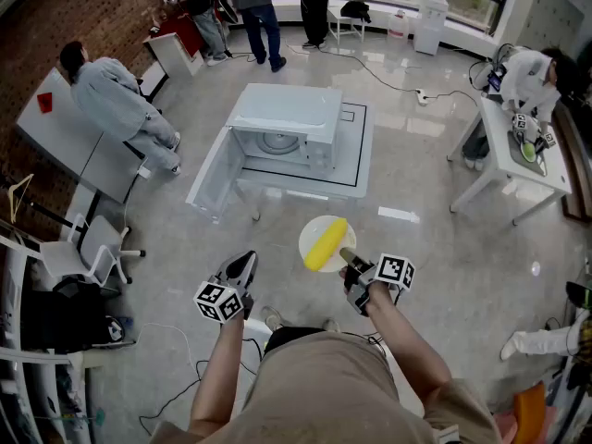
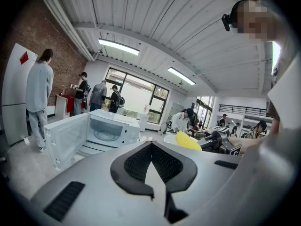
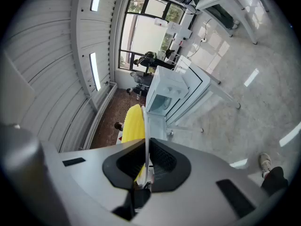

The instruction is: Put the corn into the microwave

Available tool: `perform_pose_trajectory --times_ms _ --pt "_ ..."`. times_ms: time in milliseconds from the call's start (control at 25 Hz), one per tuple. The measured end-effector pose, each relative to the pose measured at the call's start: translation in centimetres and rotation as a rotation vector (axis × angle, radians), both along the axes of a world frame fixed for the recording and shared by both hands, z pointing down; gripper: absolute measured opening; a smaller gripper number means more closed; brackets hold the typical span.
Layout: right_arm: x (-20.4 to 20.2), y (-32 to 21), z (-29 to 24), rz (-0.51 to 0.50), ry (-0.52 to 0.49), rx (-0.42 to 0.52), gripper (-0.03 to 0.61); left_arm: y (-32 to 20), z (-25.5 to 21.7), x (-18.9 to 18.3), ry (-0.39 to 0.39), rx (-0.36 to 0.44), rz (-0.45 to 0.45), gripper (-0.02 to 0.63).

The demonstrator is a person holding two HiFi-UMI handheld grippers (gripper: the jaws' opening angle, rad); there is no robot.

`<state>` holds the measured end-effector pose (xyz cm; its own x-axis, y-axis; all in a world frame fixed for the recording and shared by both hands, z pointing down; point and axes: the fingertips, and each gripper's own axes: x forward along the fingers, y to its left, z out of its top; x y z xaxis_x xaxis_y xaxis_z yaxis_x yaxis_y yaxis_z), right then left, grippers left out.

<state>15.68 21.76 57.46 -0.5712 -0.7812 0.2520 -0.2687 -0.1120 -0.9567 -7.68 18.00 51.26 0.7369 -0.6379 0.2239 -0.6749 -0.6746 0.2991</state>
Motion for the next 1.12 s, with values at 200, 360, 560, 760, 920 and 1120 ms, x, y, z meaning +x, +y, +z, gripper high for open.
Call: perform_pose_trajectory --times_ms 200,360,560,760,920,1120 --pt "-0.1 0.0 -0.2 0.000 0.000 0.005 0.025 0.2 0.2 0.5 0.002 -0.003 0.007 0.006" --pt "0.2 0.0 -0.4 -0.003 0.002 0.006 0.023 0.2 0.2 1.0 0.004 -0.002 0.011 0.006" --pt "0.2 0.0 -0.8 -0.011 0.007 0.006 0.025 0.4 0.1 1.3 0.009 -0.003 0.011 0.006" --pt "0.0 -0.8 -0.9 -0.032 -0.020 0.015 0.025 0.2 0.2 1.4 0.008 -0.002 -0.003 0.006" --pt "-0.2 -1.6 -1.0 -0.047 -0.036 0.025 0.025 0.0 0.1 1.3 0.004 0.005 -0.019 0.006" --pt "-0.5 -3.9 -1.4 -0.084 -0.027 0.028 0.025 -1.1 -0.1 1.0 -0.007 0.010 -0.051 0.006"
